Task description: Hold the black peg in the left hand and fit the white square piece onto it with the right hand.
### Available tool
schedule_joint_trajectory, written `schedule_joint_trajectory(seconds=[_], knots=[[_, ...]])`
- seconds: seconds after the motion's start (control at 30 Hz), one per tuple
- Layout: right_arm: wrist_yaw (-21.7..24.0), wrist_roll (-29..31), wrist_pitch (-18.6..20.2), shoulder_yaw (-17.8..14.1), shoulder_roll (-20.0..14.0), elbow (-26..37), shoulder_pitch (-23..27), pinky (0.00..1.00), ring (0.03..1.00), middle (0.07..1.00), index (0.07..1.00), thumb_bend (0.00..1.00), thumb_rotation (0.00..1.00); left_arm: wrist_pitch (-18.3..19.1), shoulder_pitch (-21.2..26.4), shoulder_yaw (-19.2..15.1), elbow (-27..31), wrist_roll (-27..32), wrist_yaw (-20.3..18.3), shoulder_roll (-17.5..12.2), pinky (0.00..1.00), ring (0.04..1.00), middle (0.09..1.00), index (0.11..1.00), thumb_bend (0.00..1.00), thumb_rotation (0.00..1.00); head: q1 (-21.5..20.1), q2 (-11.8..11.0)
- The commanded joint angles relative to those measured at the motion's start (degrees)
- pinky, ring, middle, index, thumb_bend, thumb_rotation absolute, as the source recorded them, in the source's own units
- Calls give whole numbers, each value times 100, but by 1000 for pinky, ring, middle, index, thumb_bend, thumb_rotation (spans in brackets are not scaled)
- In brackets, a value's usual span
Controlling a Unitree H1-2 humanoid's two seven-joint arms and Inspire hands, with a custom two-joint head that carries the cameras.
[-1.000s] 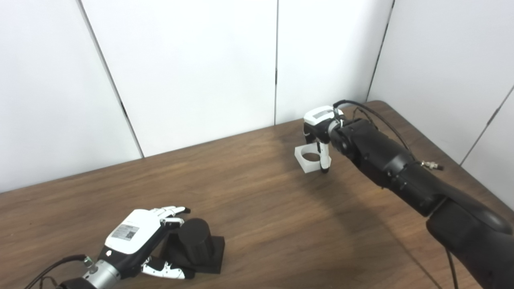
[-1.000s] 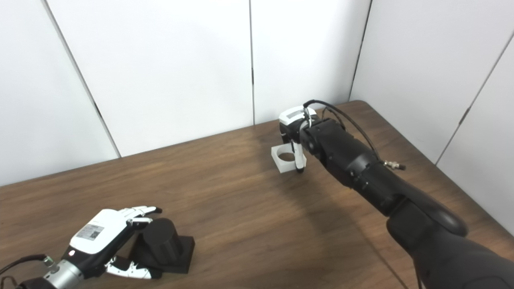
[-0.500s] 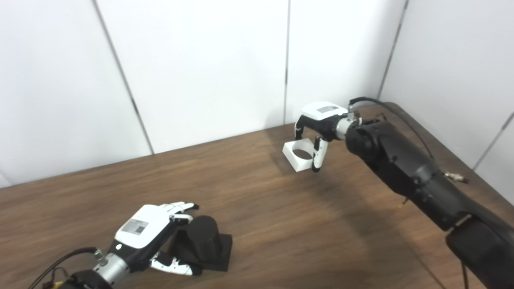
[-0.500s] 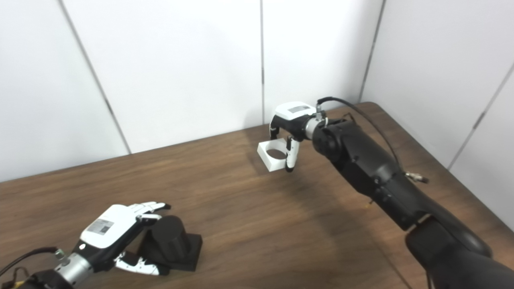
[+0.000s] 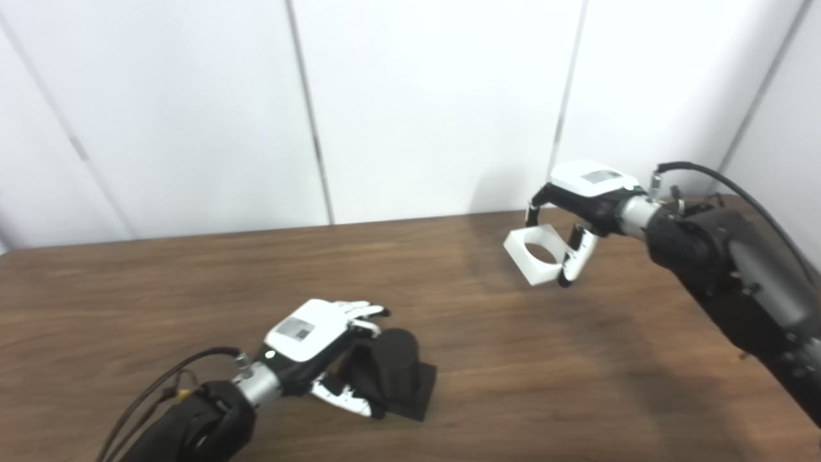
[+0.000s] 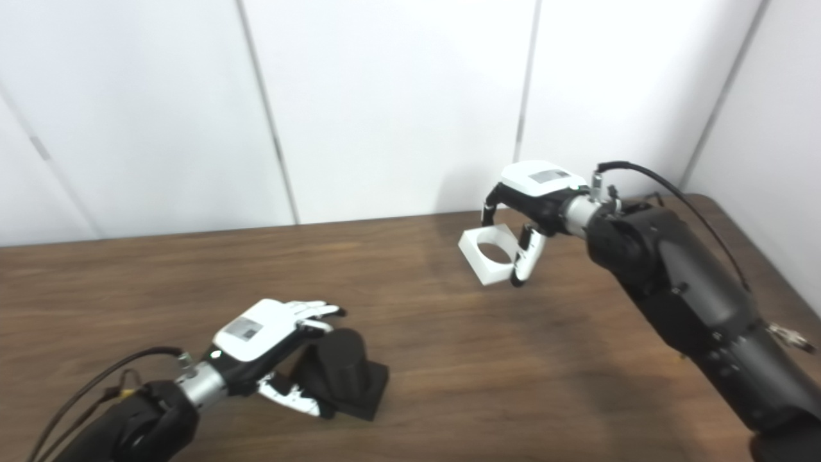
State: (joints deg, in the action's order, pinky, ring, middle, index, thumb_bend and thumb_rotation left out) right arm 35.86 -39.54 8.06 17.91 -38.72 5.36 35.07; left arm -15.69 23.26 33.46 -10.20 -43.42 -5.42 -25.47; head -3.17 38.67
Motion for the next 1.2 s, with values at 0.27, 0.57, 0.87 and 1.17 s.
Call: schedule_joint_trajectory(seconds=[0.27,0.57,0.87,1.17], knots=[[374,271,-285,-11,125,772,417,807,832,753,479,521,131,486,-182,327,-219,-570,-723,35,863,909,905,493,522,75,256,120],[678,401,-151,62,571,1297,359,784,823,749,478,522,132,550,-156,320,-235,-535,-754,100,868,912,910,493,522,75,360,185],[753,392,-163,170,970,1635,163,783,818,747,477,522,133,595,-136,389,-215,-575,-762,120,857,907,906,493,522,76,408,231],[775,393,-196,295,1228,1724,107,788,820,748,476,523,134,606,-112,419,-220,-607,-723,138,853,907,909,493,521,77,463,260]])
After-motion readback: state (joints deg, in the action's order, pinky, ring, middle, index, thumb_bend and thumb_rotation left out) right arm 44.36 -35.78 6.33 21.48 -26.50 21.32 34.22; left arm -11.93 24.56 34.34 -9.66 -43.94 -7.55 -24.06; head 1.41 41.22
